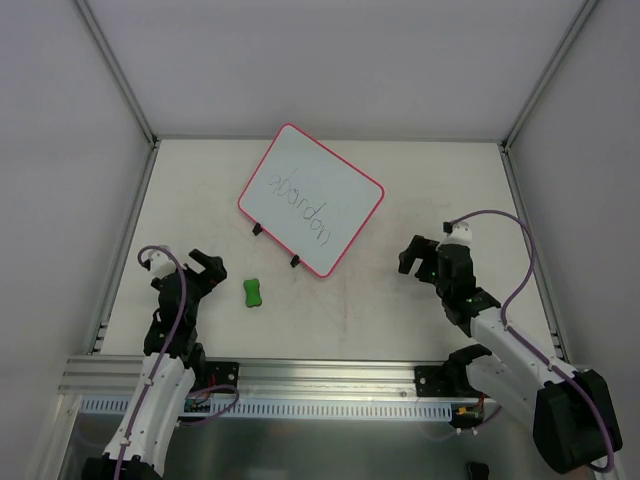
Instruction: Erase the whiteboard
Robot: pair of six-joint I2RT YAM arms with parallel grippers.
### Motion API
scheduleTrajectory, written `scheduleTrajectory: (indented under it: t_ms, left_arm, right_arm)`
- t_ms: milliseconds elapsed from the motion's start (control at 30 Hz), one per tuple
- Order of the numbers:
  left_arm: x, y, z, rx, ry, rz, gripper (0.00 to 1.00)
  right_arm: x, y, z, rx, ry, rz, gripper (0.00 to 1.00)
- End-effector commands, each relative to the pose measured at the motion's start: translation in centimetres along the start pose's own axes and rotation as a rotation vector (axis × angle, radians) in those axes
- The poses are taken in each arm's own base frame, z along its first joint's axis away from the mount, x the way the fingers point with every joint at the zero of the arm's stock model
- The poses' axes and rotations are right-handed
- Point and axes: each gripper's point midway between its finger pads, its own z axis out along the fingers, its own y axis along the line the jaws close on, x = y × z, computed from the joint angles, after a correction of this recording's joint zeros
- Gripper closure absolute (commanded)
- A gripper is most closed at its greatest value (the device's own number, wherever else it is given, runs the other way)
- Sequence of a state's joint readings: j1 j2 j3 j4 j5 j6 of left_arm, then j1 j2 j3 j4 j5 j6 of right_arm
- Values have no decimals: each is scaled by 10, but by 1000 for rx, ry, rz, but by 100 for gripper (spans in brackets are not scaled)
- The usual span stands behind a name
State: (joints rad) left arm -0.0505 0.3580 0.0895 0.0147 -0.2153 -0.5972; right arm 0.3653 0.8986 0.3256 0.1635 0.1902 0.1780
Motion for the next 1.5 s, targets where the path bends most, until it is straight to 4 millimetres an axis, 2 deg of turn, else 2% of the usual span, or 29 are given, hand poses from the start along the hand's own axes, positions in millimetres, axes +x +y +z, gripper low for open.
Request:
scheduleTrajectory:
  t_ms: [0,67,100,133,167,200,267,367,400,433,467,500,533,567,600,733,767,800,833,867,933,967,1100,1267,1300,1367,1433,1467]
  left_arm:
    - [-21,-11,-2,12,-55,-67,1]
    - [-22,-11,-3,8,-58,-86,1]
    - [-28,-17,-5,28,-66,-97,1]
    - [-31,-23,-7,53,-66,-95,1]
    - [-31,-34,-11,113,-50,-86,1]
    - [-31,-40,-13,143,-47,-73,1]
    - [-33,-46,-18,188,-57,-70,1]
    - [-35,-46,-19,194,-70,-51,1]
    - [-39,-53,-22,217,-67,-24,1]
    - [-33,-50,-20,196,-26,-6,1]
    - [-41,-54,-22,190,-21,4,1]
    - [-40,-55,-22,172,7,5,1]
    - [-44,-49,-21,120,16,5,1]
    - [-36,-42,-16,65,72,17,1]
    - [-43,-45,-19,42,96,24,1]
    - [-24,-45,-11,-5,215,4,1]
    - [-14,-43,-9,-23,262,7,1]
    - [-12,-46,-8,-25,281,6,1]
    - [-10,-47,-8,-30,297,12,1]
    - [2,-44,-8,-60,345,41,1]
    - [7,-46,-9,-88,377,68,1]
    - [16,-54,-13,-69,404,99,1]
    - [28,-69,-23,-52,473,156,1]
    - [39,-78,-36,18,549,205,1]
    - [38,-80,-38,28,557,229,1]
    - [45,-70,-38,-17,598,282,1]
    - [47,-64,-36,-55,617,312,1]
    - [55,-62,-35,-65,654,318,1]
  right_arm:
    - [-28,16,-4,-59,-92,19,1]
    - [-28,18,-5,-78,-98,20,1]
    - [-28,26,-6,-116,-93,16,1]
    - [-27,34,-8,-169,-89,3,1]
    - [-15,52,-13,-291,-51,-39,1]
    - [-24,64,-16,-360,-99,-33,1]
    - [-25,74,-21,-422,-113,-15,1]
    - [-26,79,-22,-456,-116,-14,1]
    - [-26,81,-21,-461,-117,2,1]
    - [-26,81,-19,-460,-119,11,1]
    - [-26,80,-17,-463,-137,34,1]
    - [-37,85,-19,-482,-182,45,1]
    - [-26,81,-16,-477,-174,49,1]
    - [-29,81,-16,-483,-196,54,1]
    - [-32,79,-14,-468,-212,51,1]
    - [-43,85,-16,-485,-231,40,1]
    - [-50,93,-18,-512,-235,26,1]
    - [-48,102,-22,-564,-208,5,1]
    - [-51,107,-24,-582,-209,-3,1]
    - [-53,109,-25,-591,-207,5,1]
    - [-62,116,-30,-626,-238,5,1]
    - [-65,118,-32,-637,-250,10,1]
    - [-82,125,-43,-704,-353,63,1]
    - [-72,125,-36,-726,-325,106,1]
    - [-76,128,-38,-745,-346,109,1]
    - [-68,127,-33,-749,-321,131,1]
    - [-75,131,-36,-785,-359,145,1]
    - [-69,130,-30,-782,-332,172,1]
